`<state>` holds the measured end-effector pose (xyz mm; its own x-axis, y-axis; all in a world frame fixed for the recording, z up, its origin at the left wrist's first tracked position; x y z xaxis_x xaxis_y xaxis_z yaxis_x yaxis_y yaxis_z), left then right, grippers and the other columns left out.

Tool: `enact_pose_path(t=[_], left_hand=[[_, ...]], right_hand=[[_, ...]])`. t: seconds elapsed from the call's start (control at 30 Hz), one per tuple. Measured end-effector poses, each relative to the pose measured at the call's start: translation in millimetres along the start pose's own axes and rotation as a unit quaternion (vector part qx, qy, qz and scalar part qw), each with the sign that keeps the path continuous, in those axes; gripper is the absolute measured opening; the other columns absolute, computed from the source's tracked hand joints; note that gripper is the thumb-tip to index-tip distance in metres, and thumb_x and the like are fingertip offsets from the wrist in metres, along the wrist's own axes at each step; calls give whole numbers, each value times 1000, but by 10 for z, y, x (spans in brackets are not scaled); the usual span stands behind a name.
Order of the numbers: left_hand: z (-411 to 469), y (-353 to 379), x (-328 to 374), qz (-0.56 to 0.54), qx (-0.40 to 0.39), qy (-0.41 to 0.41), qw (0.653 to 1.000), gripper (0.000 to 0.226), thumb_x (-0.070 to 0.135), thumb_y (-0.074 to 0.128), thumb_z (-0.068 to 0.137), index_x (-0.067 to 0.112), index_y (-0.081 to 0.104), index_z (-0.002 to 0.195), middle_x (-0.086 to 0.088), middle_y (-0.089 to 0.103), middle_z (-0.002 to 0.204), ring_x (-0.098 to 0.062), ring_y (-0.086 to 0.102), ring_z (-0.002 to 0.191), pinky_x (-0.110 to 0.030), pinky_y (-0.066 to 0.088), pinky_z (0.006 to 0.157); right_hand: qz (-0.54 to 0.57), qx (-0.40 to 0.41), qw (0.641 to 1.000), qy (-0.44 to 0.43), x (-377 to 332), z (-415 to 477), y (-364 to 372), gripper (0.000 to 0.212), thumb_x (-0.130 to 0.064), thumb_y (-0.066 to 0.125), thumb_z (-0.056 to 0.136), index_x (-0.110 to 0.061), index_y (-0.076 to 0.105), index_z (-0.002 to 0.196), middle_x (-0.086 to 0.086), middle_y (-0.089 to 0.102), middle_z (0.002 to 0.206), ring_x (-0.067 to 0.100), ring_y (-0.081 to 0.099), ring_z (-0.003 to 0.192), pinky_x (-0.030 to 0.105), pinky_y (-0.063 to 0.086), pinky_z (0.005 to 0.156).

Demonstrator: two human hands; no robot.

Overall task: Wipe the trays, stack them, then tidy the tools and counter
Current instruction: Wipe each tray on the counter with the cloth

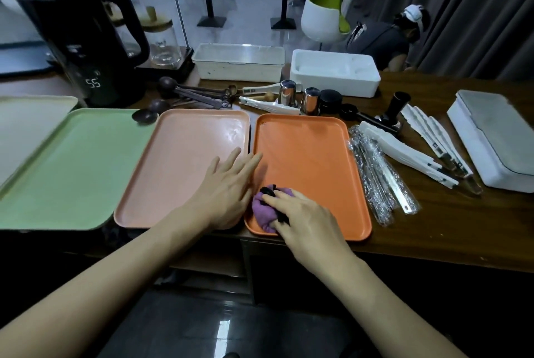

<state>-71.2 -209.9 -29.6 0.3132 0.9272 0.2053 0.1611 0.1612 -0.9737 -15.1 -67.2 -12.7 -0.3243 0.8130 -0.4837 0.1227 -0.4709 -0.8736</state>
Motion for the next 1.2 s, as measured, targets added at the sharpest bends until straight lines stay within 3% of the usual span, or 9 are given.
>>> enact_pose_path(t=[0.13, 0.27, 0.33, 0.47, 0.77, 0.9, 1.03, 1.13, 1.2], left_hand=[[-6, 21, 18, -23, 23, 4, 999, 70, 29, 30, 103, 25, -7, 163, 2, 12, 171, -23, 5, 158, -52, 7, 125], [-6, 98, 17, -30, 21, -4, 999, 73, 36, 20, 97, 26, -11, 162, 6, 9, 171, -22, 10, 157, -53, 10, 125], [-6, 100, 21, -10, 35, 2, 999, 79, 39, 15, 88, 20, 1, 164, 2, 17, 170, -24, 20, 155, -56, 16, 122], [27, 144, 21, 49, 56, 31, 997, 65, 32, 34, 86, 10, 53, 145, -16, 49, 152, -32, 51, 138, -63, 40, 109], [23, 107, 39, 78, 54, 21, 995, 56, 33, 41, 84, 15, 68, 129, -14, 58, 143, -32, 56, 131, -62, 42, 109], [6, 78, 61, 92, 62, 18, 994, 54, 33, 41, 85, 15, 70, 126, -14, 61, 140, -34, 58, 128, -62, 40, 110], [14, 85, 62, 93, 71, 29, 993, 55, 32, 39, 85, 14, 71, 125, -16, 61, 139, -34, 59, 127, -62, 45, 104], [33, 113, 47, 85, 79, 30, 993, 55, 32, 39, 83, 15, 70, 125, -15, 60, 141, -33, 59, 127, -62, 45, 104], [44, 114, 43, 83, 88, 30, 992, 55, 32, 39, 82, 15, 71, 124, -15, 61, 140, -33, 60, 127, -63, 46, 103]], right_hand=[[-6, 37, 999, 23, -8, 334, -48, 53, -23, 61, 94, -40, 52, 143, -10, 55, 141, 18, 48, 132, 37, 47, 96], [-40, 62, 996, 48, 161, 1005, -48, 45, -29, 57, 96, -39, 53, 140, 1, 63, 126, 32, 60, 113, 39, 49, 87], [-46, 60, 995, 66, 261, 1337, -48, 46, -29, 56, 95, -39, 53, 140, 7, 64, 125, 36, 60, 112, 40, 49, 88], [-85, 66, 990, 94, 339, 1855, -139, 48, -25, 53, 95, -39, 53, 141, 9, 66, 125, 38, 60, 113, 40, 49, 87], [-128, 91, 981, 116, 265, 1894, -192, 37, -25, 52, 98, -31, 57, 134, 4, 66, 121, 33, 61, 111, 38, 49, 84], [-134, 127, 966, 181, 696, 1599, -458, 28, -21, 55, 97, -26, 63, 123, 6, 68, 112, 33, 63, 102, 35, 40, 71], [-162, 151, 944, 246, 1025, 1437, -643, 25, -21, 57, 97, -25, 64, 121, 8, 68, 111, 34, 62, 102, 35, 42, 72], [-150, 154, 955, 202, 740, 1587, -425, 33, -21, 56, 98, -25, 58, 131, 4, 65, 117, 29, 57, 106, 33, 41, 72], [-110, 138, 975, 139, 432, 1760, -189, 41, -22, 55, 98, -27, 53, 139, 3, 62, 126, 28, 54, 115, 36, 46, 84]])
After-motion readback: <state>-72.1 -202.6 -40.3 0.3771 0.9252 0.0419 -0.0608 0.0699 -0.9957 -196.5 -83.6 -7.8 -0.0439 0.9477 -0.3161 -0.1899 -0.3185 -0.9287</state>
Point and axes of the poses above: each hand's wrist, its own z-axis towards the middle knuckle, its own y-axis out of the palm, x = y × z, the point moved 8 cm from there along z, towards the middle knuckle
